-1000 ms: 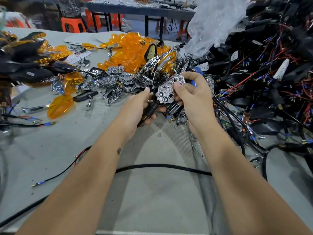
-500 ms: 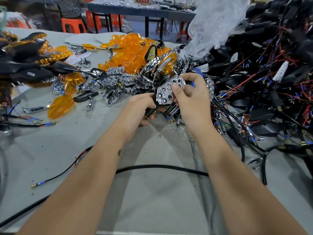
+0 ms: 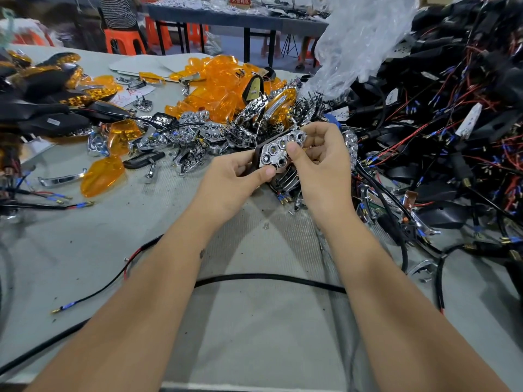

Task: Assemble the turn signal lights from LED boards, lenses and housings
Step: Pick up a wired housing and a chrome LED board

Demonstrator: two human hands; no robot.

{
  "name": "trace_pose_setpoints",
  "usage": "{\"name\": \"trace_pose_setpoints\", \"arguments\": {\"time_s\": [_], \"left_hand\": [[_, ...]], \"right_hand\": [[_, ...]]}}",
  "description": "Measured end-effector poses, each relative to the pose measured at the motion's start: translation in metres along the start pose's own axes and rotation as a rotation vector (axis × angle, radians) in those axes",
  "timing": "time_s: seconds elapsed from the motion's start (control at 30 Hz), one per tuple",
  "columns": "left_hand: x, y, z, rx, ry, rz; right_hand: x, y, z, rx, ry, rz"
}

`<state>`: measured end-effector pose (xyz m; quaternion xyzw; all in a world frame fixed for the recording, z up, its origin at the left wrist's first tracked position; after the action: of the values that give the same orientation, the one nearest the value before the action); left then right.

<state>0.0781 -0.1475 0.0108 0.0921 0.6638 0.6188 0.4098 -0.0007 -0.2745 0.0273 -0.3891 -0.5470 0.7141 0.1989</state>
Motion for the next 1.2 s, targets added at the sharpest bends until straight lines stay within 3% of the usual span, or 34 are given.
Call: {"name": "trace_pose_setpoints", "arguments": {"time_s": [0.73,0.93,1.2], "left_hand": [[-0.0003,-0.0009,0.002,-0.057,-0.02,0.112],[-0.0016,-0.0048,0.0046,-0.058,0.076,0.089],[-0.0023,-0.0065,0.0037,-0.09,0.006,0.106]], "right_hand": [[-0.0067,0.0031,0.0057,-0.013,-0.074,-0.018],[-0.0073,0.0082,0.0033,-0.024,-0.071,-0.087],[-0.0096,0.0065,0.0084,-0.131,-0.123,-0.103]]}}
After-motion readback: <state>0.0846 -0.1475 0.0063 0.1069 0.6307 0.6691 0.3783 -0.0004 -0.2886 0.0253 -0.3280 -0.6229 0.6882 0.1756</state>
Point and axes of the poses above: each hand's wrist, its own x-axis away from the middle knuckle, its own z-axis out of the back of the hand, y = z × x, the point moved 3 cm from there along -x, towards the middle knuckle, and after that the axes turned 8 degrees about -z, right-handed, at the moved point
